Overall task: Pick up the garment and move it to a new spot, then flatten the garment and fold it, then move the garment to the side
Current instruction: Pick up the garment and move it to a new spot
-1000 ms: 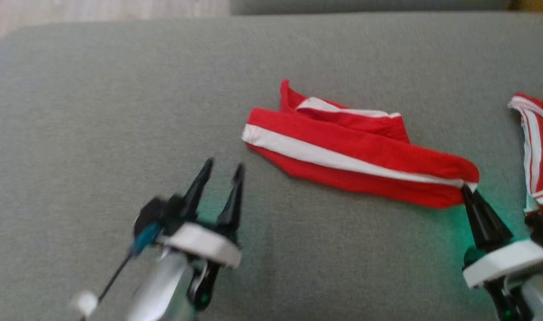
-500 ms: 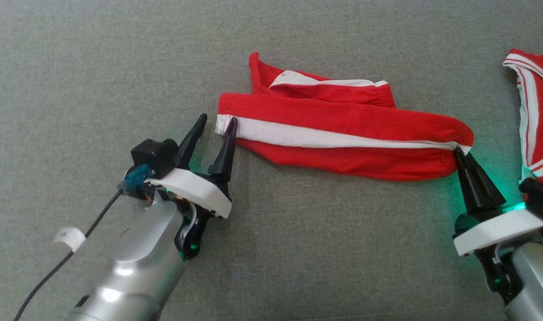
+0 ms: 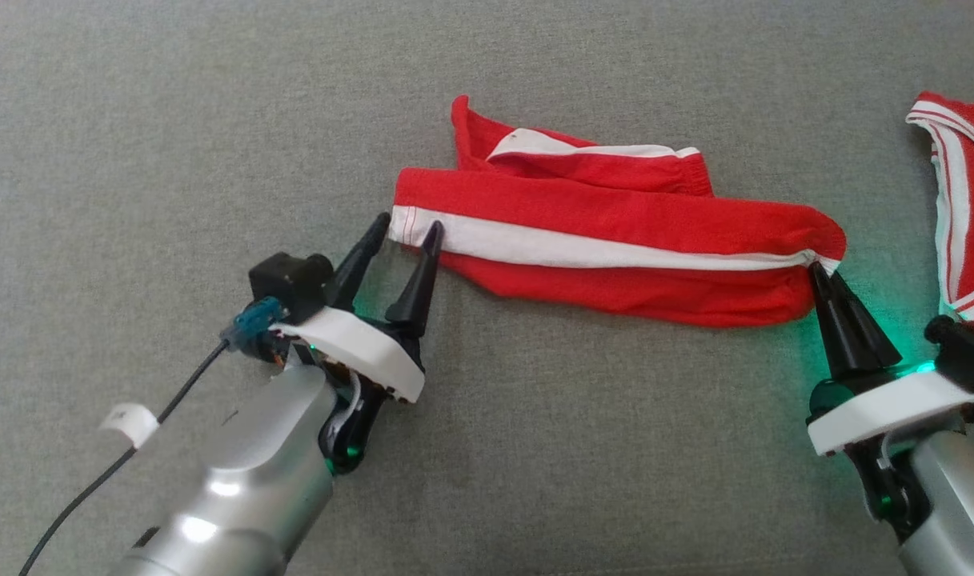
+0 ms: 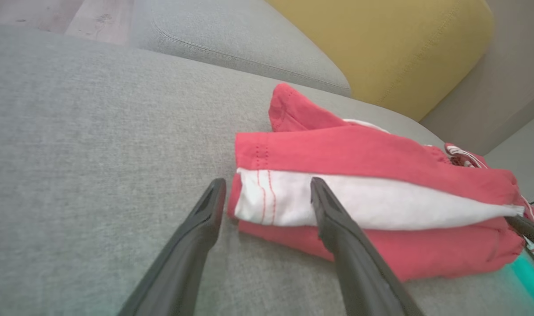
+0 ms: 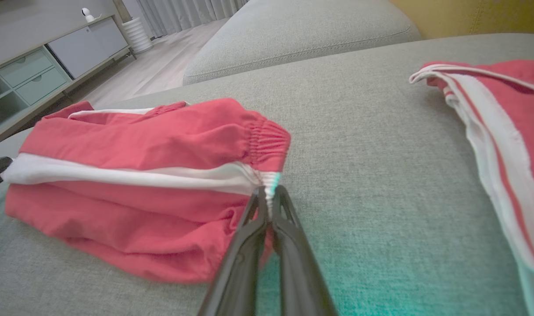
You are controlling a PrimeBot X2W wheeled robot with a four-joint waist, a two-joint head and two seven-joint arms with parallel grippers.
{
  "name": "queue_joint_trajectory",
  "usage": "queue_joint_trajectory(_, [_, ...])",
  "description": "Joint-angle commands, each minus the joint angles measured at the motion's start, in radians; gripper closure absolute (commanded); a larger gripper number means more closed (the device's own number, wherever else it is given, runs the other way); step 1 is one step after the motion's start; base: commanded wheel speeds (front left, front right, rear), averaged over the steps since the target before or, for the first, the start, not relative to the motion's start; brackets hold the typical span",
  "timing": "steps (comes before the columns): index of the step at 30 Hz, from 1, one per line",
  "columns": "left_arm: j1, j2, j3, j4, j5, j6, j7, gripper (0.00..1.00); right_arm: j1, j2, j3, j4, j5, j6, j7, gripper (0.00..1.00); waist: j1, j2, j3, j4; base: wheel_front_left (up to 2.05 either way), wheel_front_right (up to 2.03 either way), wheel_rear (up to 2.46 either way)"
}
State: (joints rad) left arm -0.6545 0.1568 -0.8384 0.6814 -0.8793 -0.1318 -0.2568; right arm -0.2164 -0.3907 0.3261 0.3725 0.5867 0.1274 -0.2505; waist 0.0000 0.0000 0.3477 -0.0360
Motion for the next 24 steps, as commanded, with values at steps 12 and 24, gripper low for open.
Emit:
queue_joint_trajectory(12, [-0.06,0.045,-0.076,-0.022,-0.064,0.001,-0.005,0.98,-0.025,-0.004,0.034,-0.013,-0.002,0.003,-0.011,1.0,0.0,0.0,0.001,-0.009,0.0,0.0,0.0])
queue_joint_trajectory(24, [-0.036,0.087,0.069,-0.154,0.044,0.001,-0.005,1.0,-0.051,0.034,-0.025,-0.192,0.025,0.003,-0.011,1.0,0.0,0.0,-0.132,0.046,0.0,0.0,0.0])
